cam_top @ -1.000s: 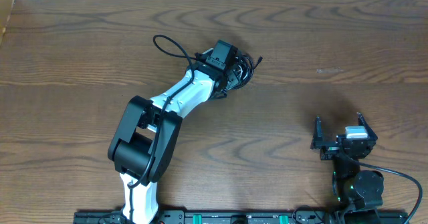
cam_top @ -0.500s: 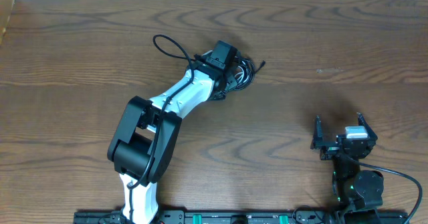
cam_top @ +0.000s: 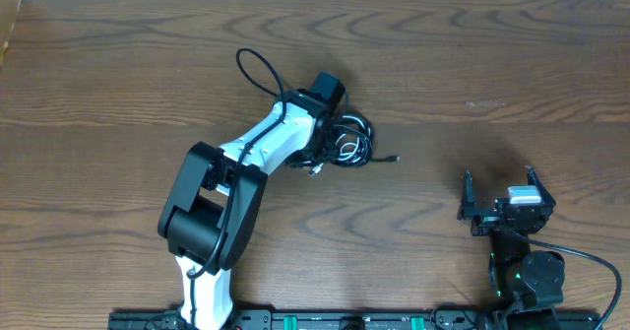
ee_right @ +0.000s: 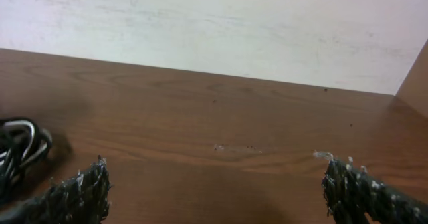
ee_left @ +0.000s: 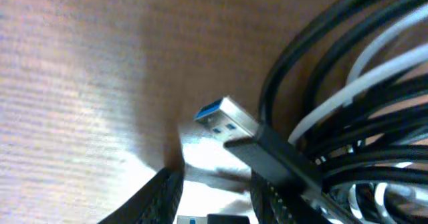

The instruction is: Untangle cables

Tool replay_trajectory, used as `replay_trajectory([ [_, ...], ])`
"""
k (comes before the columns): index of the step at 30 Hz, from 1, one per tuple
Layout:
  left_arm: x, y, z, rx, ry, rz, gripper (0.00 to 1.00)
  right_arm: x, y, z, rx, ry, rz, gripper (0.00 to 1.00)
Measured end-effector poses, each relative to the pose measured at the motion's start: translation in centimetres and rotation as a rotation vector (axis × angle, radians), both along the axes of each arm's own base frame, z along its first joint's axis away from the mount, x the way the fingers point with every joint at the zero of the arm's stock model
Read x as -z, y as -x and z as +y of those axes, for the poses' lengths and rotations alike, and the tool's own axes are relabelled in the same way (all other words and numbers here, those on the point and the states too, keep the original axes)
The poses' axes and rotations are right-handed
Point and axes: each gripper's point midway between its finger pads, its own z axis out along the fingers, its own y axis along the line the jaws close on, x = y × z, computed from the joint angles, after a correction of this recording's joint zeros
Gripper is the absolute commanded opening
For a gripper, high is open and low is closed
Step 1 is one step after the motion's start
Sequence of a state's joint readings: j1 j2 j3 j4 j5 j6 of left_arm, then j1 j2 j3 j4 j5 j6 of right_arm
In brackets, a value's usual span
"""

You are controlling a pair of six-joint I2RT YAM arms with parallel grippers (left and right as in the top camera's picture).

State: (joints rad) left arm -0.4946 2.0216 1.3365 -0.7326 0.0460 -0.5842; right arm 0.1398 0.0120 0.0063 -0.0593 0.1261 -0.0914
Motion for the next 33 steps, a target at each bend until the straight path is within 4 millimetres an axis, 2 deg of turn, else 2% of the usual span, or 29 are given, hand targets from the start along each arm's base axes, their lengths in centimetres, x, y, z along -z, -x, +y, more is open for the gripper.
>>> replay_trajectory([
  [9,-0.2,4.9,2.7,0.148,-0.105,0.201,0.39,0.0,0.0,0.0,0.001,0.000,0.000,0.99],
  [18,-1.6,7.5,7.1,0.193,-0.316,0.316,0.40,0.0,0.0,0.0,0.000,0.000,0.000,0.99],
  [21,-1.8,7.5,7.8,0.192,-0.351,0.318,0.41,0.0,0.0,0.0,0.000,0.000,0.000,0.99],
  [25,-2.6,7.0,8.1,0.184,-0.371,0.310,0.51,0.0,0.0,0.0,0.001,0.000,0.000,0.99],
  [33,-6.5,4.3,6.9,0.137,-0.359,0.243,0.69,0.0,0.0,0.0,0.000,0.000,0.000,0.99],
])
